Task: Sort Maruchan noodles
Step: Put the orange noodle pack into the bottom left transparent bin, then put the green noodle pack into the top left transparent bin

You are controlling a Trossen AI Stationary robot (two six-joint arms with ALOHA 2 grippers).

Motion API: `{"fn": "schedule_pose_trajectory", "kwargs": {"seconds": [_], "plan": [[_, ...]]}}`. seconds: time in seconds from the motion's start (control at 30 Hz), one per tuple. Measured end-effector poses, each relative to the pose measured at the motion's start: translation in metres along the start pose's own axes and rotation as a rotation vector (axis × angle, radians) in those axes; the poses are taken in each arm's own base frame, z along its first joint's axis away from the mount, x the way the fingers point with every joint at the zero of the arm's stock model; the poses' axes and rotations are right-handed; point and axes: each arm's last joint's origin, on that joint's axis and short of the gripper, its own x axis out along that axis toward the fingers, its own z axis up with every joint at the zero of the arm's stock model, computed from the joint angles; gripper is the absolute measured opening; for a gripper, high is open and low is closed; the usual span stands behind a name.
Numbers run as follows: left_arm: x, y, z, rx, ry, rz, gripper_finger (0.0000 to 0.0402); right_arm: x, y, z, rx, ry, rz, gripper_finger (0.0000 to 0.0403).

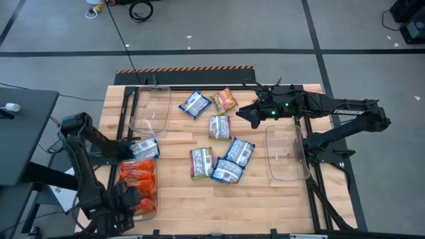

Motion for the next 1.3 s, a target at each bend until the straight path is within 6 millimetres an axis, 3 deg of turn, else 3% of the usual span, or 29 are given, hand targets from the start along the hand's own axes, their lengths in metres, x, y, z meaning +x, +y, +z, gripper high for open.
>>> {"fn": "schedule_pose_trajectory", "kwargs": {"seconds": [0.13, 0.27, 0.47, 0.6, 0.8, 0.93, 1.13, 1.3], "plan": [[-0.028, 0.005, 0.007, -0.038, 0.026, -0.144, 0.0191, 0.0, 0.0, 0.0, -0.027, -0.003, -0.003, 0.018], [-0.055, 0.023, 0.027, -0.108, -0.053, -0.22, 0.0204, 0.0, 0.0, 0.0, -0.062, -0.003, -0.003, 0.0179], [-0.082, 0.068, 0.077, -0.218, -0.393, -0.134, 0.0205, 0.0, 0.0, -0.001, -0.151, 0.002, 0.0, 0.0178], [-0.085, 0.087, 0.118, -0.184, -0.53, -0.031, 0.0205, 0.0, -0.001, -0.004, -0.205, 0.034, -0.019, 0.0179], [-0.077, 0.099, 0.166, -0.115, -0.495, -0.045, 0.0205, -0.001, -0.004, -0.007, -0.236, 0.078, -0.034, 0.0178], [-0.063, 0.113, 0.194, -0.15, -0.467, 0.036, 0.0205, -0.001, -0.007, -0.01, -0.317, 0.105, -0.074, 0.0178], [-0.015, 0.113, 0.243, -0.025, -0.44, 0.091, 0.0205, 0.0, -0.018, -0.015, -0.419, 0.164, -0.149, 0.0178], [0.033, 0.11, 0.269, 0.115, -0.388, 0.106, 0.0205, 0.005, -0.03, -0.027, -0.496, 0.247, -0.193, 0.0178]]}}
